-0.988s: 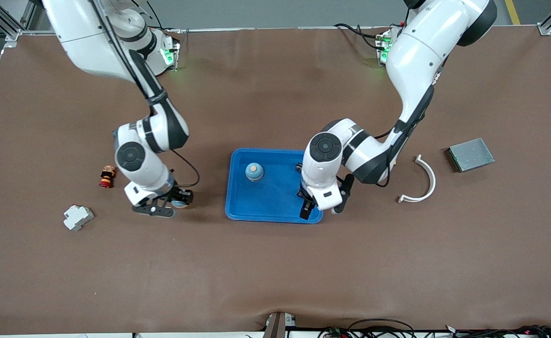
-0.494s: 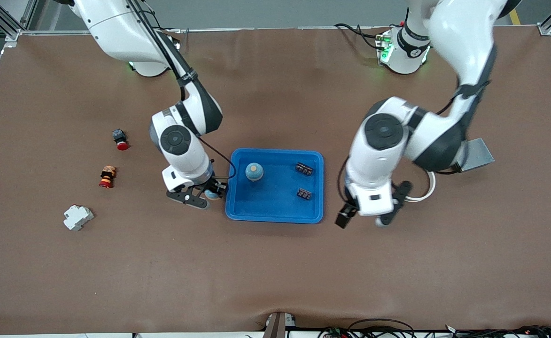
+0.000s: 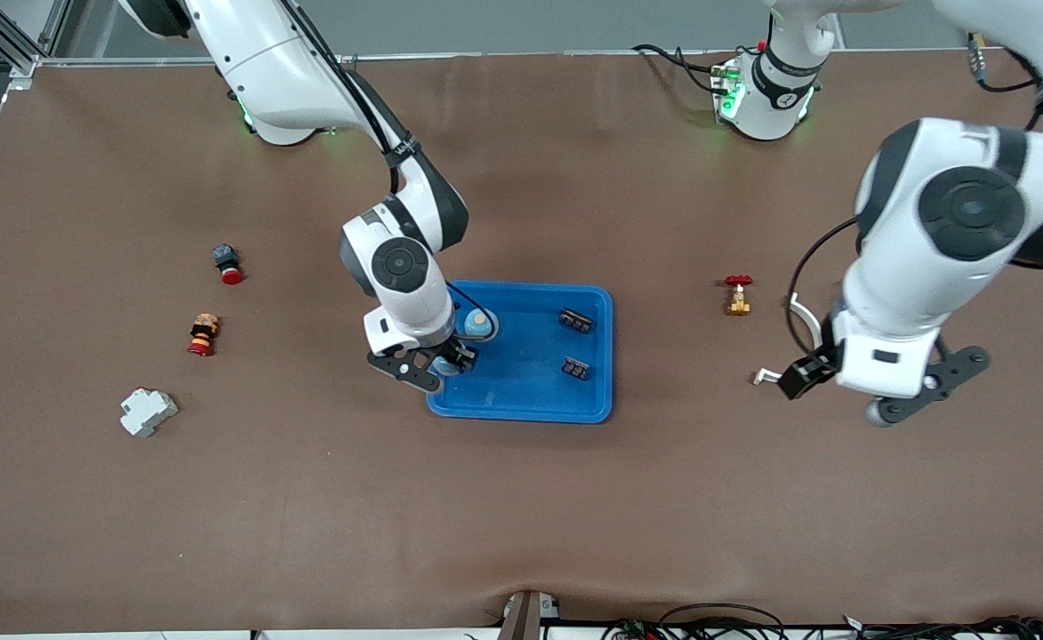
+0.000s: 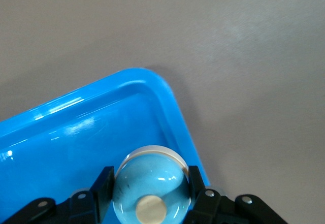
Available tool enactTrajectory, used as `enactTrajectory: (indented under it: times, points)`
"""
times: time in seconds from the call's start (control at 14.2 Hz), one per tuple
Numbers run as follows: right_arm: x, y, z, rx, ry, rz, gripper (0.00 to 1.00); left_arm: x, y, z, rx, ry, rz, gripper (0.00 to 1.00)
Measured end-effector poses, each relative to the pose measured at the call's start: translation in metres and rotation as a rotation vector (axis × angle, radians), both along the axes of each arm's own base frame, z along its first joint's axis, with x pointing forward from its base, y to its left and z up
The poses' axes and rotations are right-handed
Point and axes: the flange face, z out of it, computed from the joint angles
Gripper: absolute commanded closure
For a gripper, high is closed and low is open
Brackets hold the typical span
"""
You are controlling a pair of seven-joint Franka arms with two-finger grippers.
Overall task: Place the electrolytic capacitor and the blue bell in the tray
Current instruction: 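Lower the blue bell into the tray while the left gripper withdraws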
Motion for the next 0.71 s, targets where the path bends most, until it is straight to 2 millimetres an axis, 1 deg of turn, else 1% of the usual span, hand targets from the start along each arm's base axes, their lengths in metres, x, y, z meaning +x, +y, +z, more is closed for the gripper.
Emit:
enactTrajectory:
  times: [0.28,0.35,0.49,0.56,0.71]
  points:
    - [-0.002,0.013,-0.017,-0.006,0.009,-0.024,1.00,-0.016,0.046,0.041,-0.035,0.050,-0.084,0.00]
    - [-0.003,0.016,-0.023,-0.008,0.013,-0.029,1.00,-0.021,0.055,0.051,-0.043,0.057,-0.091,0.00]
    - [-0.005,0.024,-0.031,-0.011,0.016,-0.040,1.00,-0.031,0.062,0.065,-0.040,0.061,-0.104,0.00]
    - [-0.006,0.028,-0.033,-0.010,0.016,-0.043,1.00,-0.034,0.063,0.070,-0.036,0.059,-0.120,0.00]
    - [-0.006,0.031,-0.037,-0.011,0.016,-0.045,1.00,-0.038,0.072,0.077,-0.035,0.065,-0.154,0.00]
